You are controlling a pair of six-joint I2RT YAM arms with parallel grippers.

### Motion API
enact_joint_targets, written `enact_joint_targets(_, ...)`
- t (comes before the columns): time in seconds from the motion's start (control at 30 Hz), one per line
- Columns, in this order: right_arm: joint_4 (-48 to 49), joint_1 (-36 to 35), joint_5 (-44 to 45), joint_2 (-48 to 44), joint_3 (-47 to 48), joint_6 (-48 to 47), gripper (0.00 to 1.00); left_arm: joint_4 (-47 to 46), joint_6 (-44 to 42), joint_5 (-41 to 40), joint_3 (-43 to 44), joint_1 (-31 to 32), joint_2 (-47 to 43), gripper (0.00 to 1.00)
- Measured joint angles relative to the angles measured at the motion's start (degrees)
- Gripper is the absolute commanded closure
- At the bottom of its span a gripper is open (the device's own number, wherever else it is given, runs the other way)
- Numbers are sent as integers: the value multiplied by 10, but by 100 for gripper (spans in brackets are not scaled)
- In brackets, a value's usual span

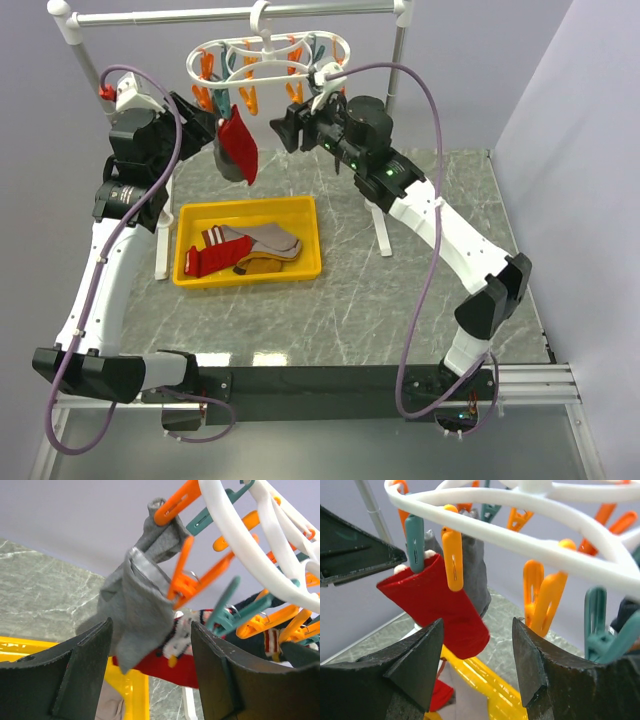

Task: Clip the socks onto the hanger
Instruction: Open the clamp at the hanger.

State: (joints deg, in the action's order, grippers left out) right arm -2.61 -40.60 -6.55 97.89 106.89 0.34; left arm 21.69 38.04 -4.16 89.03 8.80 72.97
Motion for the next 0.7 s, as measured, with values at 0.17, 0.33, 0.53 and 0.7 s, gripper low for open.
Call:
enact_joint_targets(0.17,11,0,-26,27,33,0,37,0,-8,5,0,-2,0,31)
enact_joint_targets(0.33,42,0,-56,35,36,20,38,0,-14,10,0,-3,0,31)
enact_joint_targets(0.53,60,0,-70,70,76,35,39,0,-21,14,0,-4,0,31)
enact_joint_targets(0.7,62,-3,-65,91,86,33,39,0,-25,16,1,-5,0,31)
